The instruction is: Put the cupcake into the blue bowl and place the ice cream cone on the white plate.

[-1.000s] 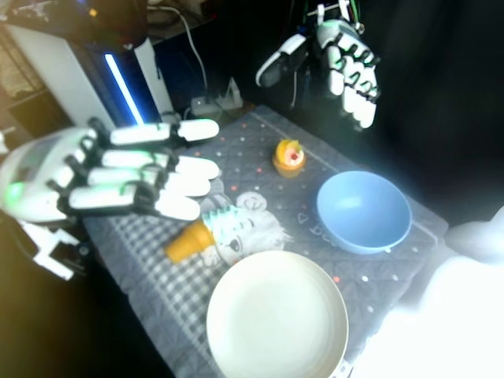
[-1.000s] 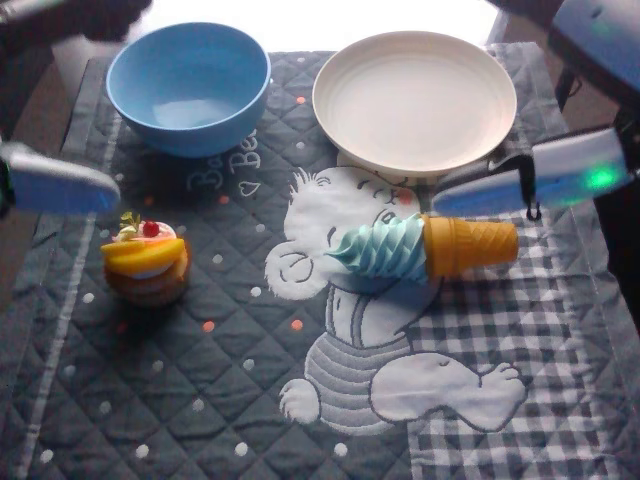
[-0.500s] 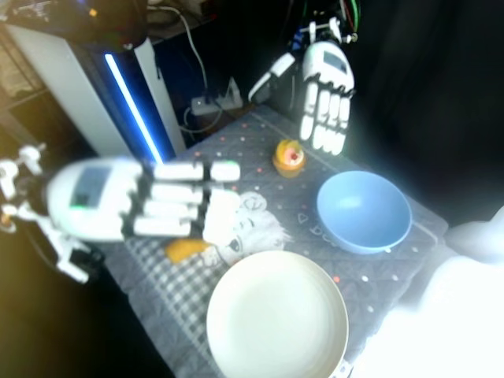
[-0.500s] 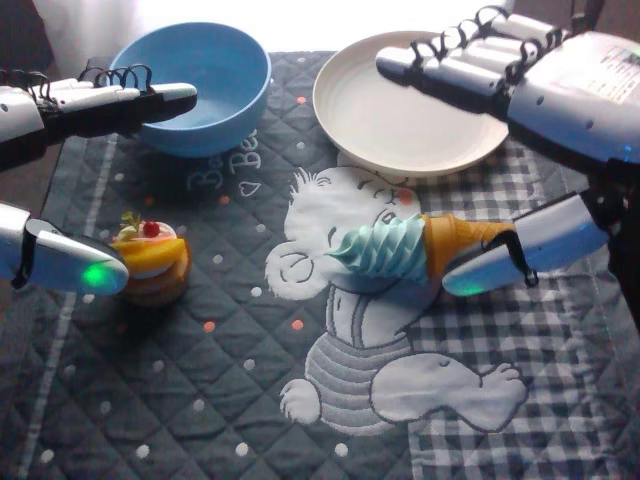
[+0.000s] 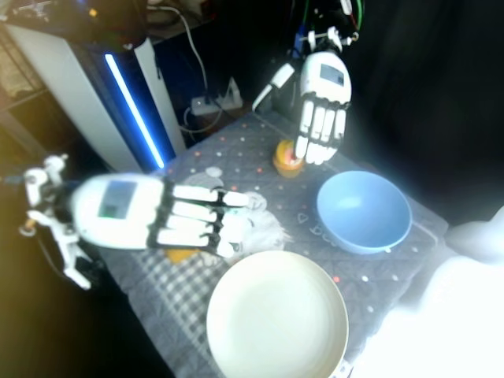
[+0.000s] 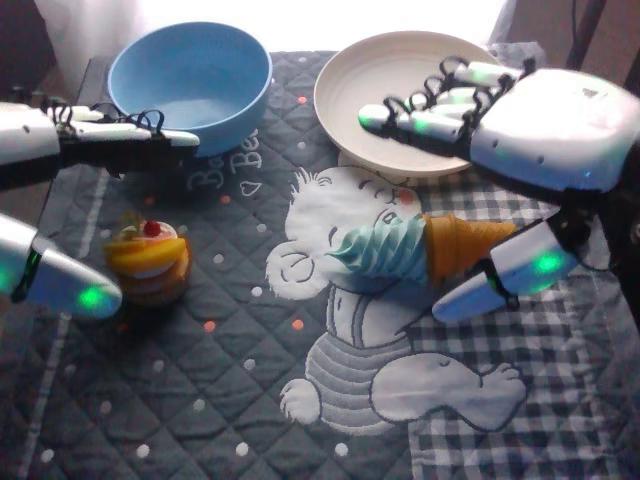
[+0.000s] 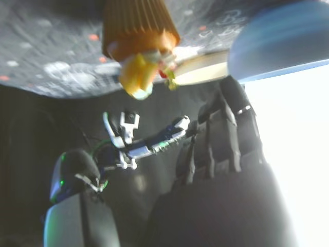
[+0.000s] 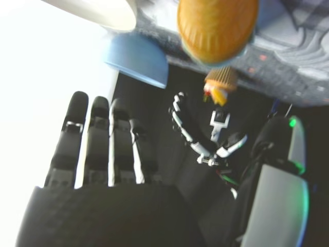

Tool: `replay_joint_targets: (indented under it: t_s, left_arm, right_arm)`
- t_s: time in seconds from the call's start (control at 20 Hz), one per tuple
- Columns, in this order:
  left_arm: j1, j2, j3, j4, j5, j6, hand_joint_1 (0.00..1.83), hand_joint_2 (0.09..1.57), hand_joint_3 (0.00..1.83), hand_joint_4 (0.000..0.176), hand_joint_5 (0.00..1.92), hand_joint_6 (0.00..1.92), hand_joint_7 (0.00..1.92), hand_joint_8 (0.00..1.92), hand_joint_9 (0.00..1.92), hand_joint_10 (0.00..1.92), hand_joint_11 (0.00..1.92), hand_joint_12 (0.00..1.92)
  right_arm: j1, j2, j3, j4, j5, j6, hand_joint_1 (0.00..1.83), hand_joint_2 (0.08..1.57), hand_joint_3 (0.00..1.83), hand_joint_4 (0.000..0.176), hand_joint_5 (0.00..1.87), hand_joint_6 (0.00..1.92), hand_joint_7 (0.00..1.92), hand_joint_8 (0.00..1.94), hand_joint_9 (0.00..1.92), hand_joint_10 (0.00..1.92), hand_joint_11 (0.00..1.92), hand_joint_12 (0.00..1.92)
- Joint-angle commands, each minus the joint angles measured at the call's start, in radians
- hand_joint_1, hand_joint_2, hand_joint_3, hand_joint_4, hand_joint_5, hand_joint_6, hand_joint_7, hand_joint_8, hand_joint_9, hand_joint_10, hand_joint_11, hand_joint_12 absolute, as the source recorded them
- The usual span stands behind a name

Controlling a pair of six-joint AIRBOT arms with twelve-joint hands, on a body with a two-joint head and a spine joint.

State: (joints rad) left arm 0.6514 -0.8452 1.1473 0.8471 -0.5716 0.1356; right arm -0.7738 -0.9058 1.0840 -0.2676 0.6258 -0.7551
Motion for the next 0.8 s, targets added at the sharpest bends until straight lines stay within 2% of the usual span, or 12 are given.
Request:
replay_joint_targets:
  t_s: [0.0,0.05,0.1,0.15,0.2,0.3,0.35,0.4,0.45,0.55,0.6,0.75]
  left_arm:
    - [-0.02,-0.007,0.002,-0.006,-0.056,-0.034,0.36,0.88,0.0,0.0,0.14,0.0,0.29,0.0,0.38,0.01,0.1,1.03]
    - [-0.041,-0.01,0.003,0.053,-0.037,-0.073,0.37,0.87,0.0,0.006,0.14,0.0,0.3,0.0,0.39,0.01,0.09,1.08]
    - [-0.05,-0.012,0.003,0.092,-0.026,-0.1,0.38,0.88,0.0,0.009,0.14,0.0,0.3,0.0,0.39,0.01,0.08,1.08]
    - [-0.054,-0.014,0.003,0.111,-0.021,-0.112,0.4,0.89,0.01,0.0,0.16,0.01,0.32,0.01,0.4,0.01,0.07,1.08]
    - [-0.054,-0.014,0.003,0.121,-0.018,-0.117,0.4,0.9,0.0,0.0,0.17,0.0,0.32,0.0,0.4,0.0,0.08,1.04]
    - [-0.054,-0.015,0.003,0.138,-0.011,-0.128,0.37,0.9,0.0,0.0,0.17,0.0,0.33,0.0,0.42,0.01,0.14,1.01]
    - [-0.054,-0.015,0.002,0.151,-0.008,-0.139,0.38,0.9,0.0,0.004,0.15,0.0,0.32,0.0,0.41,0.0,0.13,1.01]
    - [-0.054,-0.015,0.002,0.155,-0.007,-0.141,0.36,0.9,0.0,0.008,0.15,0.0,0.33,0.0,0.42,0.01,0.15,1.01]
    - [-0.054,-0.015,0.001,0.157,-0.006,-0.142,0.38,0.9,0.0,0.016,0.15,0.0,0.33,0.0,0.42,0.0,0.13,1.04]
    - [-0.054,-0.015,0.001,0.163,-0.004,-0.144,0.41,0.9,0.0,0.0,0.16,0.0,0.33,0.0,0.42,0.0,0.11,1.04]
    - [-0.054,-0.015,0.0,0.169,-0.004,-0.149,0.43,0.9,0.0,0.0,0.15,0.0,0.32,0.0,0.4,0.0,0.09,1.04]
    - [-0.054,-0.015,0.0,0.18,-0.001,-0.158,0.44,0.88,0.0,0.0,0.15,0.0,0.31,0.0,0.39,0.0,0.09,1.05]
  right_arm:
    - [0.013,-0.005,0.005,0.014,0.077,0.007,0.58,0.68,0.0,0.041,0.05,0.0,0.29,0.0,0.22,0.0,0.0,0.56]
    - [0.013,-0.015,0.011,0.009,0.061,0.007,0.57,0.68,0.0,0.053,0.05,0.0,0.29,0.0,0.21,0.0,0.0,0.47]
    - [0.013,-0.024,0.017,0.005,0.049,0.007,0.56,0.67,0.0,0.047,0.04,0.0,0.29,0.0,0.21,0.0,0.0,0.42]
    - [0.013,-0.032,0.02,0.002,0.039,0.007,0.56,0.68,0.0,0.036,0.05,0.0,0.29,0.0,0.22,0.0,0.0,0.47]
    - [0.013,-0.038,0.024,-0.002,0.028,0.007,0.57,0.68,0.0,0.039,0.05,0.0,0.28,0.0,0.21,0.0,0.0,0.5]
    - [0.013,-0.049,0.028,-0.006,0.011,0.007,0.6,0.69,0.0,0.016,0.06,0.0,0.3,0.0,0.23,0.01,0.0,0.59]
    - [0.013,-0.055,0.032,-0.006,0.005,0.007,0.66,0.7,0.0,0.02,0.06,0.0,0.27,0.0,0.18,0.01,0.0,0.43]
    - [0.013,-0.059,0.034,-0.006,0.002,0.007,0.64,0.71,0.0,0.019,0.04,0.0,0.27,0.0,0.18,0.01,0.0,0.45]
    - [0.013,-0.064,0.037,-0.004,-0.003,0.007,0.62,0.72,0.0,0.0,0.06,0.0,0.29,0.0,0.22,0.01,0.0,0.61]
    - [0.013,-0.075,0.044,-0.002,-0.013,0.012,0.6,0.72,0.0,0.0,0.06,0.01,0.3,0.01,0.27,0.01,0.0,0.97]
    - [0.013,-0.081,0.047,-0.002,-0.015,0.018,0.59,0.7,0.0,0.009,0.05,0.0,0.29,0.0,0.26,0.0,0.0,0.93]
    - [0.012,-0.088,0.052,-0.021,-0.015,0.09,0.59,0.7,0.0,0.0,0.04,0.0,0.24,0.0,0.2,0.01,0.0,0.7]
